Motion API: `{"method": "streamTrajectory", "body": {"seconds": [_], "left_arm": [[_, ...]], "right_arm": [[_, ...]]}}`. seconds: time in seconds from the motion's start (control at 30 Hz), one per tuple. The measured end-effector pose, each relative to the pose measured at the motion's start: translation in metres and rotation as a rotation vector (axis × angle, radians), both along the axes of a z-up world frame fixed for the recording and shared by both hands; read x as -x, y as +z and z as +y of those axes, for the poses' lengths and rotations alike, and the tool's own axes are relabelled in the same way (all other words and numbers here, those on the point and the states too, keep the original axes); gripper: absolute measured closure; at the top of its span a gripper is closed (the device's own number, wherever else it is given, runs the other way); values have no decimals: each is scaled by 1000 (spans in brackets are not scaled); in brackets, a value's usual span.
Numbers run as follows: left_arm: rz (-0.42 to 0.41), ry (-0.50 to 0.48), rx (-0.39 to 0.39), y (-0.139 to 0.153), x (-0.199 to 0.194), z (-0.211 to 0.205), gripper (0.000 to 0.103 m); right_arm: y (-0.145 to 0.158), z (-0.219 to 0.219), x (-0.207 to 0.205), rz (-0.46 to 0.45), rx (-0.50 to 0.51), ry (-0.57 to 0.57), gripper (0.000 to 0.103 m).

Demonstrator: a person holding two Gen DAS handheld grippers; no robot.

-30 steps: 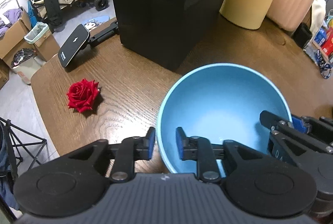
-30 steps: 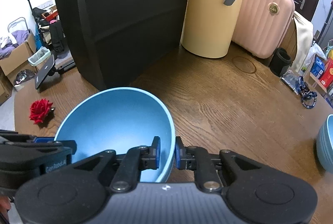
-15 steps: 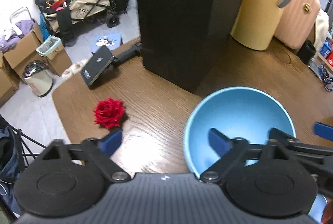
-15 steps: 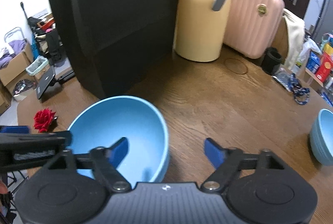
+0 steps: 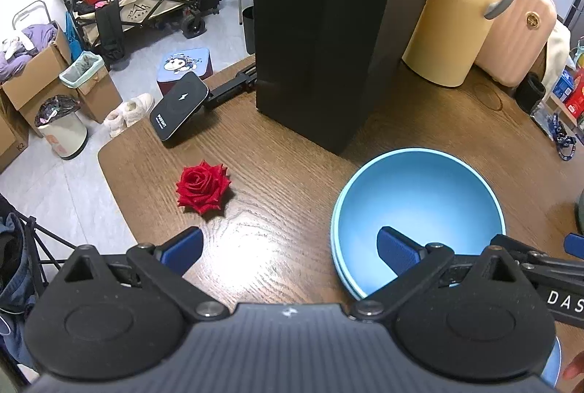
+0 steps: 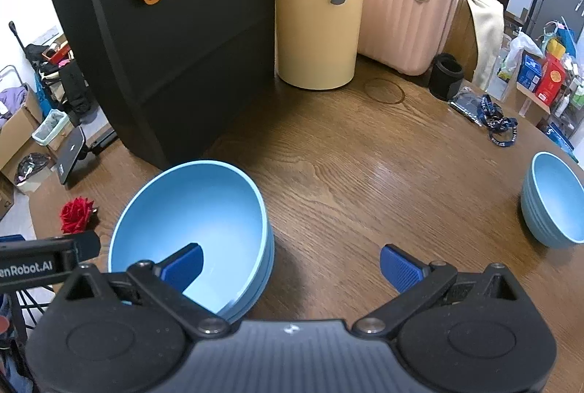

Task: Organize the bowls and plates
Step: 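Withdraw both open grippers and move toward the last light-blue bowl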

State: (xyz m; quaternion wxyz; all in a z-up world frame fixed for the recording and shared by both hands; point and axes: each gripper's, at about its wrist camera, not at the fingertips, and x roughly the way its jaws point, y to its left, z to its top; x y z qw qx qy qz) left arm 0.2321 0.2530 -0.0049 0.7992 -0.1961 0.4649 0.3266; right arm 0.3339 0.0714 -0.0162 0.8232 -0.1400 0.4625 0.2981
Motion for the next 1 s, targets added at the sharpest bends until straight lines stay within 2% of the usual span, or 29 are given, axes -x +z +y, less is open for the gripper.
{"method": "streamTrajectory", "body": {"seconds": [0.5,1.0], "left_arm": [[-28,-56,6,17,1,-9,0],[-51,-159,14,30,-26,-42,0]], "right_arm": [[21,-30,4,-7,-7,-68,0],[35,-84,-14,-20,-12,-179,0]]}}
